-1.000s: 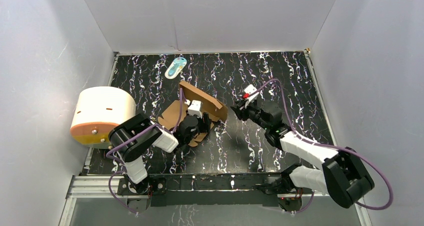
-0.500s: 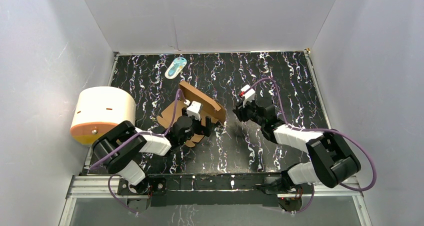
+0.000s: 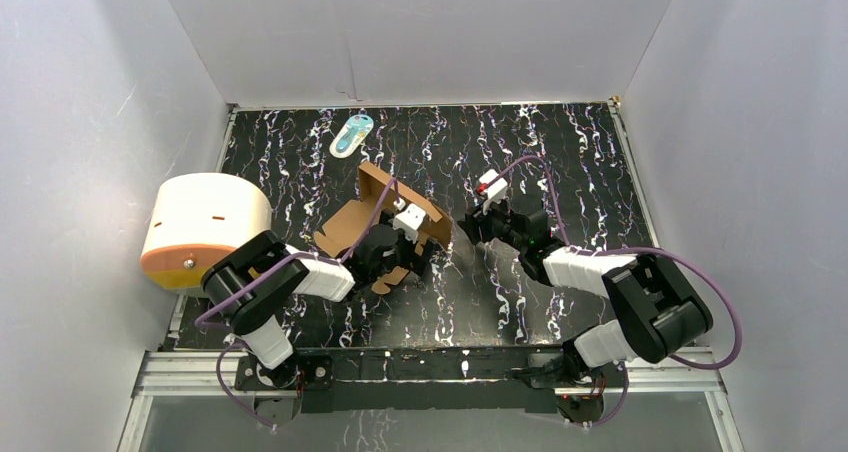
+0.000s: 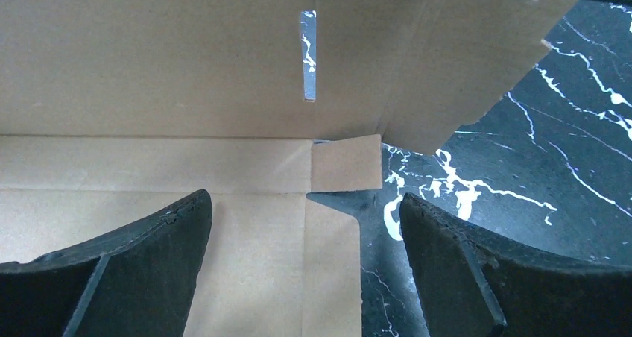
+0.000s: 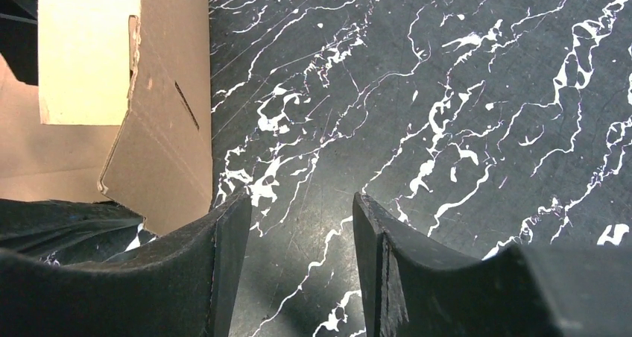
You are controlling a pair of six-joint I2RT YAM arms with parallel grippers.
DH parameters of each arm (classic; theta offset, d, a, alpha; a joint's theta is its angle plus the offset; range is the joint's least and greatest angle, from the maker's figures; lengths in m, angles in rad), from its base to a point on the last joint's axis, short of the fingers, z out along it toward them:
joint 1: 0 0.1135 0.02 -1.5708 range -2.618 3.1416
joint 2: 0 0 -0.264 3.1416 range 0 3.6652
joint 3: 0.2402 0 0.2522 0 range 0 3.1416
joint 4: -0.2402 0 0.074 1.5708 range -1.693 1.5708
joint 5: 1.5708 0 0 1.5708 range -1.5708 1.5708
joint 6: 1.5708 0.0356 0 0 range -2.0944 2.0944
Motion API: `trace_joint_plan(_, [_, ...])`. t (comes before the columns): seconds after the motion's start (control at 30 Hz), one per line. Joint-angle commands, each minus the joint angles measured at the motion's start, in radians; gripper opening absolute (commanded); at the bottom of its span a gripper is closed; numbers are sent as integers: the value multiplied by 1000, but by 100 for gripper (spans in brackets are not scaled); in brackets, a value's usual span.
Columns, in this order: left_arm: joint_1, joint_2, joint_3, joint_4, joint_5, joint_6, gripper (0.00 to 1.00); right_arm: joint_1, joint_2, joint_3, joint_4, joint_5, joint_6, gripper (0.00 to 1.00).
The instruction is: Fold the paper box
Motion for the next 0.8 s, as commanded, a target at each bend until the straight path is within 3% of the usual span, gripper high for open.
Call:
trace_joint_plan(0.0, [-4,31,47,0,-1,50,93,-1,15,0,91,-30,2,62])
trace_joint_plan(0.3, [-4,101,63,30,-49,50,90,-1,72,15,129,-120,7,62])
trace_joint_plan(0.43, [-1,130,60,46,-46,40,79,-1,97,24,144,-149,-7,62])
trace_joint_plan(0.77, [52,140,12,116,19,-111,64,-1,159,60,164,-279,-51,60])
